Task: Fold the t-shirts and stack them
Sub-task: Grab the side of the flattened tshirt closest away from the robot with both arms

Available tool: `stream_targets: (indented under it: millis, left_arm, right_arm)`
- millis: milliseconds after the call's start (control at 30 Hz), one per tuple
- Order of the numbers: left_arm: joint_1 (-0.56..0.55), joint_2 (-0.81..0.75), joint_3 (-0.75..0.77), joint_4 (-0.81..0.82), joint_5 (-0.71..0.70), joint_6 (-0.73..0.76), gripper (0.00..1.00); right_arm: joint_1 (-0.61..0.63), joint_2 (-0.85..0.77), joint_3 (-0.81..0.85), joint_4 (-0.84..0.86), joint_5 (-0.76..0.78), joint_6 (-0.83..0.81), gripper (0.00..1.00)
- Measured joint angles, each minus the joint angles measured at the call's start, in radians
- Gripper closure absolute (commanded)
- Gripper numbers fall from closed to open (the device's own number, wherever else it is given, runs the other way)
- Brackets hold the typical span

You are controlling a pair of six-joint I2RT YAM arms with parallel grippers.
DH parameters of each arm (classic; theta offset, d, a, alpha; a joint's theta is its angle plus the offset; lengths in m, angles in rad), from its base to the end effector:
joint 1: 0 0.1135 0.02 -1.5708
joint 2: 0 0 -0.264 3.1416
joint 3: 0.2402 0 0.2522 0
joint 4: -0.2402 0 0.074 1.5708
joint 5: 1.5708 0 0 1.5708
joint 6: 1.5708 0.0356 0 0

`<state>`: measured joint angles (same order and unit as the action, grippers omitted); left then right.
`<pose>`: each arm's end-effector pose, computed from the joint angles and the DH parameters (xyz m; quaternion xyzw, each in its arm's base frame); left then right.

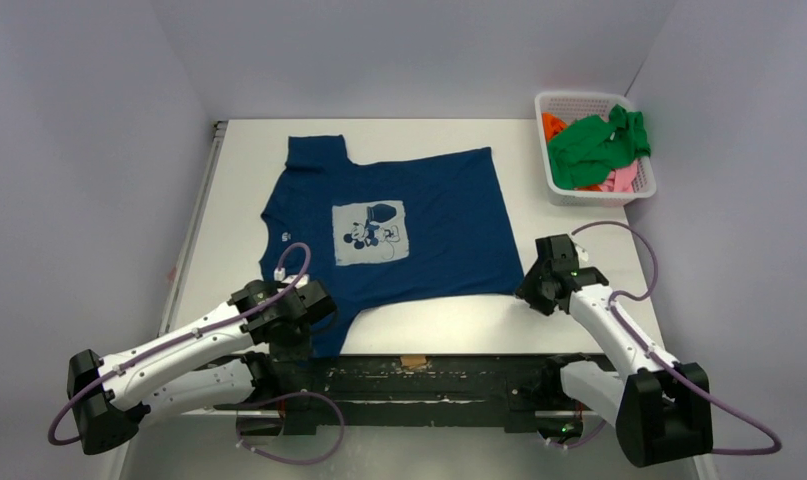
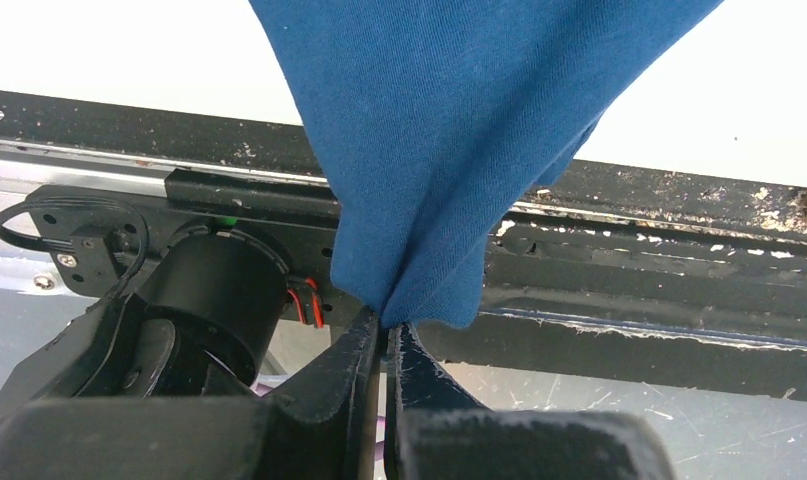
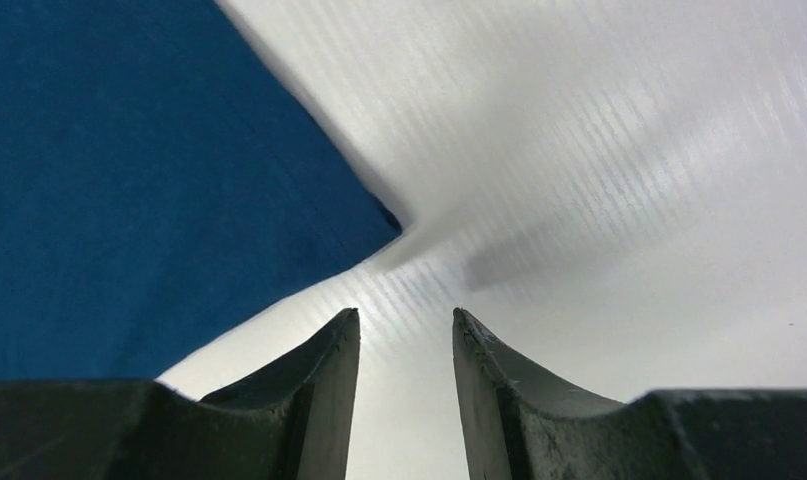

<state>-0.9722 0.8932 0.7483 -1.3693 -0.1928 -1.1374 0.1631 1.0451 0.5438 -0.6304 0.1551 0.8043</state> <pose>0.0686 -0.0884 0.2344 -0.0848 0.9913 0.0230 0.0976 0.1761 0.0234 0.1779 0.3227 0.9182 0.0340 0.2274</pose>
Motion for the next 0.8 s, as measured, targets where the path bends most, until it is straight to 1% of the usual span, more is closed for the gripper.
stream_targets:
  millis: [100, 167, 333, 400, 500, 567, 633, 800]
  left_arm:
    - [0.000, 0.001, 0.000, 0.007, 0.003, 0.000, 1.00]
    - [0.000, 0.002, -0.001, 0.014, 0.006, 0.000, 1.00]
    - [0.000, 0.002, -0.011, 0.027, 0.010, 0.000, 1.00]
    - [0.000, 0.002, -0.011, 0.030, 0.010, 0.000, 1.00]
    - [0.000, 0.001, -0.016, 0.035, 0.010, -0.001, 1.00]
    - [0.000, -0.001, -0.024, 0.039, 0.011, -0.004, 1.00]
    - [0.000, -0.004, -0.029, 0.039, 0.011, -0.005, 1.00]
    - [0.000, -0.033, -0.035, 0.037, 0.021, -0.007, 1.00]
  right_arm:
    - [0.000, -0.015, 0.000, 0.010, -0.026, -0.001, 0.61]
    - [0.000, 0.003, 0.002, 0.025, -0.039, -0.001, 0.61]
    - [0.000, 0.144, 0.024, 0.095, -0.044, -0.005, 0.62]
    - [0.000, 0.176, 0.039, 0.124, -0.043, -0.004, 0.62]
    - [0.000, 0.208, 0.046, 0.186, -0.042, -0.003, 0.72]
    - [0.000, 0.217, 0.046, 0.209, -0.040, -0.003, 0.83]
    - [0.000, 0.220, 0.041, 0.225, -0.033, -0.002, 0.99]
    - [0.000, 0.206, 0.028, 0.231, -0.020, -0.001, 1.00]
